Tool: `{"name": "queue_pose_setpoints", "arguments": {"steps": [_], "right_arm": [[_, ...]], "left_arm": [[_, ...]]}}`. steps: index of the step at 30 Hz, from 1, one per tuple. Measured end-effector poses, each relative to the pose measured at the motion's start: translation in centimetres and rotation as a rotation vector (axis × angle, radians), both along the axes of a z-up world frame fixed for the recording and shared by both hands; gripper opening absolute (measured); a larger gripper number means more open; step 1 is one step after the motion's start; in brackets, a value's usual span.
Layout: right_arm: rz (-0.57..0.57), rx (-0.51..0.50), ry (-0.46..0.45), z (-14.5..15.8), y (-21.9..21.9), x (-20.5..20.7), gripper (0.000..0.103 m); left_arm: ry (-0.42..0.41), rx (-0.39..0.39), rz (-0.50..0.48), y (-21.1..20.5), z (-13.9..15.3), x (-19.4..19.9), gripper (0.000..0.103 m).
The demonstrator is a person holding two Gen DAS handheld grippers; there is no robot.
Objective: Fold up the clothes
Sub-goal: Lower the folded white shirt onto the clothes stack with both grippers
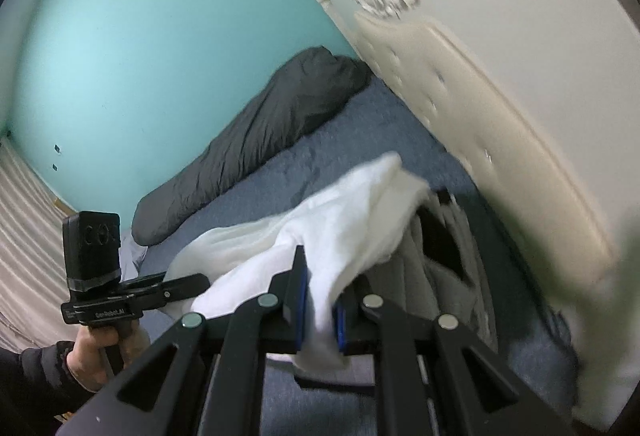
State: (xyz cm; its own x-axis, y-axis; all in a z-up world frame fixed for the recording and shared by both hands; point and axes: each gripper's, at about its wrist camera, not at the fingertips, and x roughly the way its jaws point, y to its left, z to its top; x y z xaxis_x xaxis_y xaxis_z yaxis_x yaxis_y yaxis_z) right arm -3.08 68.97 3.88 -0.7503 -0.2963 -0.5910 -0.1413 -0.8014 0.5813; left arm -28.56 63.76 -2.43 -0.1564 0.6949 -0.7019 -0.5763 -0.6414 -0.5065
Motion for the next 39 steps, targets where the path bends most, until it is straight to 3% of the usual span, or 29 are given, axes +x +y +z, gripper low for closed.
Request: {"name": "queue_pose_setpoints", "arguments": {"steps": [10,20,25,31,35,39], "right_arm": [[-0.068,-0.079,-0.074,-5.9,0.0,2.7,0.010],[-0.086,-0.062,-0.102,-7.6,-0.5,4.0,0.015],[-0.146,-0.019,-0.137,-7.0,0.2,4.7,0.020],[-0.249,0.068,-0.045,-3.5,0.8,6.0,0.020],[-0.197,0.106,0.001,-1.8,-0.6,3.6,0.020],[-0.115,0.157,-0.022,-3.0,-2.3,0.5,0.014]], "left_arm": [[-0.168,0.013,0.042,-0.9,-5.5,0.6,0.042],[-0.279,0.058,0.085,-3.8,-7.1,0.1,0.046],[-0.211,0.030,0.129,-6.1,-5.8,-0.2,0.046],[-0.096,-0.007,0.106,-5.0,-5.0,-1.6,0.046],[-0.023,-0.034,0.072,-3.0,-4.3,-1.6,0.046],[0.015,-0.068,0.046,-1.2,-4.9,-1.6,0.045]]}}
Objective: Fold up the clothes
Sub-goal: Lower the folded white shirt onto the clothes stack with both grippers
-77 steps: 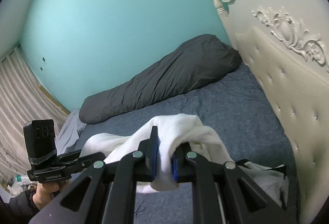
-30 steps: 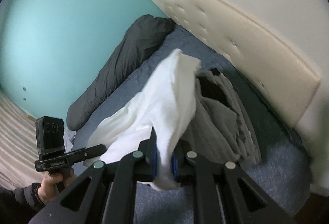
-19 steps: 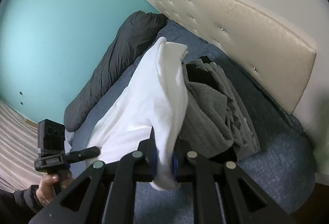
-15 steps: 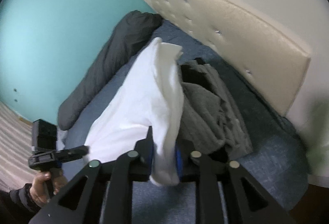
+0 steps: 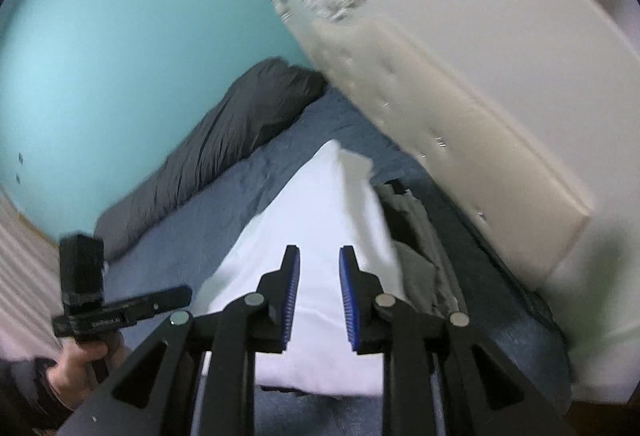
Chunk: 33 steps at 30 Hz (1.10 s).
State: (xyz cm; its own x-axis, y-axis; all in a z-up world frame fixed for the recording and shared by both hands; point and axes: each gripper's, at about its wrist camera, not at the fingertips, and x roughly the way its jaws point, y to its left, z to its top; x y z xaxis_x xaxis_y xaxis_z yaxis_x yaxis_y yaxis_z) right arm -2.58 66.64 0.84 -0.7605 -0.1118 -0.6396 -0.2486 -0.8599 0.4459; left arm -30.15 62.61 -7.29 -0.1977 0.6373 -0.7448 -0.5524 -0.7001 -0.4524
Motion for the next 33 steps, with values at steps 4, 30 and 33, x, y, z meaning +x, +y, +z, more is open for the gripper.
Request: {"name": "queue_pose_setpoints", "arguments": {"steps": [4,30,33], "right_arm": [[0.012,0.030,-0.042,-2.4,-1.2,-1.3,0.011],[-0.089,0.042,0.048,-10.0,-0.6,0.2,0.000],[-0.085,0.059,0.074,-7.7,-0.8,0.5,0.000]], "left_arm": [[0.012,-0.026,-0.018,0.3,-1.4,0.5,0.045],[0.041,-0.053,-0.051,1.3,-6.0,1.5,0.046],[0.079,-0.052,-0.057,0.9,-4.0,1.8,0.044]]}}
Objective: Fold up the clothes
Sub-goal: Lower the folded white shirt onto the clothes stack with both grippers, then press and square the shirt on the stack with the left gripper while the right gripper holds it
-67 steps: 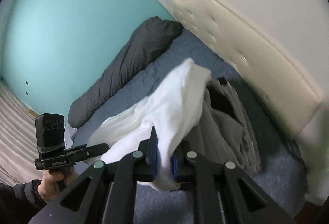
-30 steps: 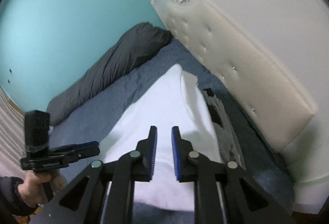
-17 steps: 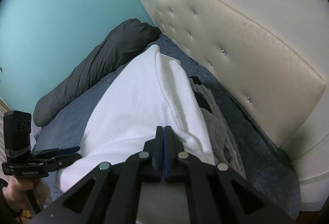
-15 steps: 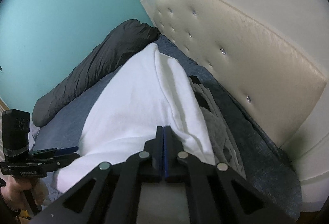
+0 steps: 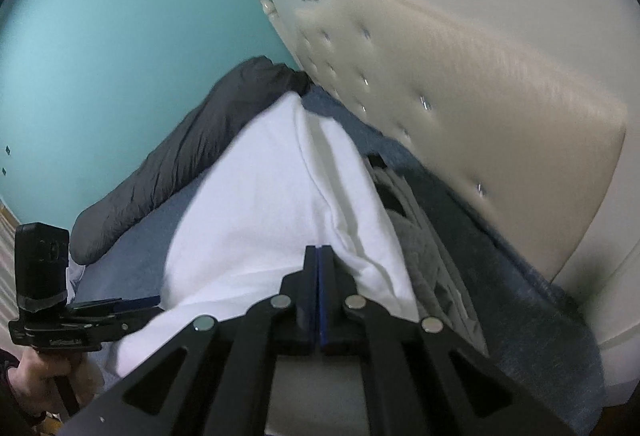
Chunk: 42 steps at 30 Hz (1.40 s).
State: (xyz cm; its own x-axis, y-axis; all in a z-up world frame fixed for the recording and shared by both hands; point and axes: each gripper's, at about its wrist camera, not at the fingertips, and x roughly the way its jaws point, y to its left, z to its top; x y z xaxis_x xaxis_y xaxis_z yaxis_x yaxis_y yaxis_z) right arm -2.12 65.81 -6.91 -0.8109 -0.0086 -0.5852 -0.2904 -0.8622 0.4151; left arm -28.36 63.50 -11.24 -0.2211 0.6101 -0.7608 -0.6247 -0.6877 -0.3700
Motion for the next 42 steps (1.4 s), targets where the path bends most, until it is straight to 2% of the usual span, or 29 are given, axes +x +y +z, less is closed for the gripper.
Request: {"name": "queue_pose_setpoints", "arguments": {"steps": [3,8,12,19,25,36,42], "right_arm": [[0.007,-0.009,0.034,1.7,-0.7,0.5,0.001],[0.076,-0.004,0.035,2.7,-3.0,0.6,0.001],[0.089,0.024,-0.009,1.2,-4.5,0.6,0.001],[0.032,0.043,-0.001,-2.1,-3.7,1.5,0.000],[0.012,0.039,-0.003,-2.8,-3.6,2.5,0.000],[0.038,-0.012,0.024,1.8,-3.2,1.5,0.000],[0.111,-0.006,0.007,5.8,-3.0,-2.1,0.000]], "left_arm": [[0.029,0.021,-0.010,-0.4,2.0,0.8,0.044],[0.030,0.026,-0.041,-0.3,2.0,1.9,0.044],[0.009,0.022,-0.053,-0.2,0.6,2.3,0.044],[0.042,0.012,-0.080,0.4,-0.2,3.7,0.044],[0.051,-0.005,-0.085,0.5,-0.7,3.8,0.044],[0.017,0.018,-0.035,-0.7,0.0,2.4,0.044],[-0.012,0.043,-0.008,-1.7,1.2,1.9,0.044]]}}
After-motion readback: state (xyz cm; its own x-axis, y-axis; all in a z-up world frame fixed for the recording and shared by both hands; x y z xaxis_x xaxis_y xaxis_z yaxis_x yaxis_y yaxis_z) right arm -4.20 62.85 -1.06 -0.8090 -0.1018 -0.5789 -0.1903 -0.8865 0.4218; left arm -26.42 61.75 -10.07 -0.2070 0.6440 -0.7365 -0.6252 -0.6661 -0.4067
